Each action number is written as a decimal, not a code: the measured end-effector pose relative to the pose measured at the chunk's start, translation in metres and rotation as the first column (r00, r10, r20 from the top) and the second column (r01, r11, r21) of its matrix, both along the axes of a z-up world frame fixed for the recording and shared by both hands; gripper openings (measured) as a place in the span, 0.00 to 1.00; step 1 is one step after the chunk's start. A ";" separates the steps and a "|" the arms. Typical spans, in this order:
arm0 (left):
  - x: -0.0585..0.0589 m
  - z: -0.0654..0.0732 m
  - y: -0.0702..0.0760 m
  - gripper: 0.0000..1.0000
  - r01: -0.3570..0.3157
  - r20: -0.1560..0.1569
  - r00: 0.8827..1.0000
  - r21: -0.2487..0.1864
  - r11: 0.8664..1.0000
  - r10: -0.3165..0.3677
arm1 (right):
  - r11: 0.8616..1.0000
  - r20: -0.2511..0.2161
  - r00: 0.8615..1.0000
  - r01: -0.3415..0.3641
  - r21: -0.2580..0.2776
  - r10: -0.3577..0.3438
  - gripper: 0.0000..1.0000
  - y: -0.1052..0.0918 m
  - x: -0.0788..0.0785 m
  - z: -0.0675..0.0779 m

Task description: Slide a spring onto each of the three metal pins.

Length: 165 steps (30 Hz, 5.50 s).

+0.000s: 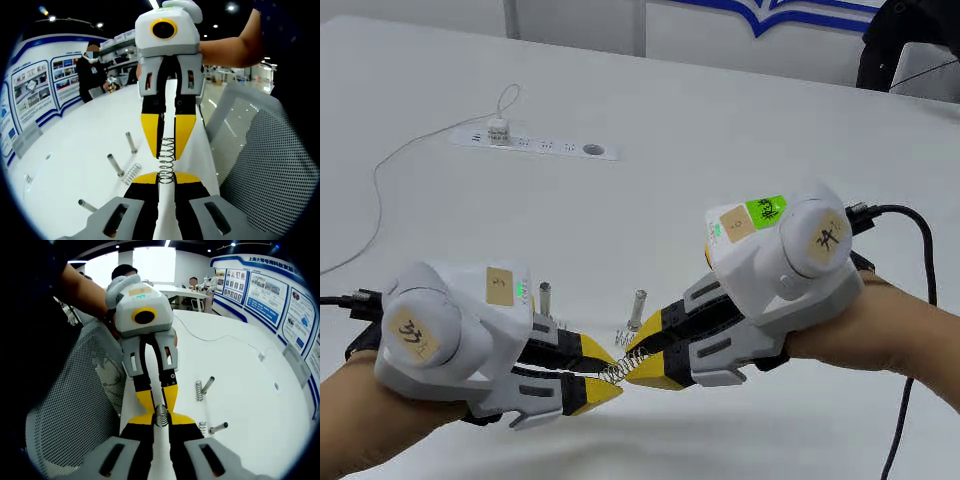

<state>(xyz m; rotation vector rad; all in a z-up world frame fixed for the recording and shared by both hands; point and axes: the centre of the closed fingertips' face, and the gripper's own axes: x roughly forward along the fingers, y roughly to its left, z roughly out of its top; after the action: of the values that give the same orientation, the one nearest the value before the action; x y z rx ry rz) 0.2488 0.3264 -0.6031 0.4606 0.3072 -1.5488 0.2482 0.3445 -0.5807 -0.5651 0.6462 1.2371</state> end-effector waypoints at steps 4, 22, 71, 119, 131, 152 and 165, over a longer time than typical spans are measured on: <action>0.000 -0.001 -0.001 0.10 0.002 0.001 1.000 0.002 1.000 -0.002 | 1.000 0.004 1.000 -0.004 -0.008 0.004 0.12 0.003 0.000 0.002; -0.001 -0.002 -0.007 0.12 0.021 -0.002 1.000 0.020 1.000 -0.021 | 0.999 0.010 1.000 -0.003 -0.035 0.004 0.12 0.003 0.002 0.004; 0.043 0.022 0.087 0.40 -0.335 -0.070 0.942 -0.098 0.937 0.329 | 0.954 0.072 0.966 0.256 -0.159 -0.247 0.12 -0.103 0.064 0.021; 0.045 0.017 0.095 0.43 -0.366 -0.088 0.929 -0.088 0.926 0.359 | 0.916 -0.046 0.959 0.252 -0.313 -0.280 0.12 -0.115 0.090 -0.052; 0.044 0.015 0.094 0.43 -0.365 -0.088 0.930 -0.083 0.927 0.358 | 0.911 -0.049 0.957 0.257 -0.323 -0.287 0.12 -0.116 0.090 -0.068; 0.043 0.016 0.094 0.43 -0.363 -0.081 0.931 -0.084 0.928 0.357 | 0.926 0.002 0.959 0.276 -0.258 -0.285 0.19 -0.104 0.089 -0.044; 0.043 0.018 0.093 0.43 -0.358 -0.077 0.933 -0.084 0.930 0.353 | 0.943 -0.025 0.978 0.192 -0.271 -0.206 0.17 -0.068 0.074 -0.052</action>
<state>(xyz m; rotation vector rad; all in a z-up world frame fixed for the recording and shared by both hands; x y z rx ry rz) 0.2917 0.4192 -0.5855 0.2640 0.3404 -1.2169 0.3219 0.2765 -0.6331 -0.6744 0.9012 0.9835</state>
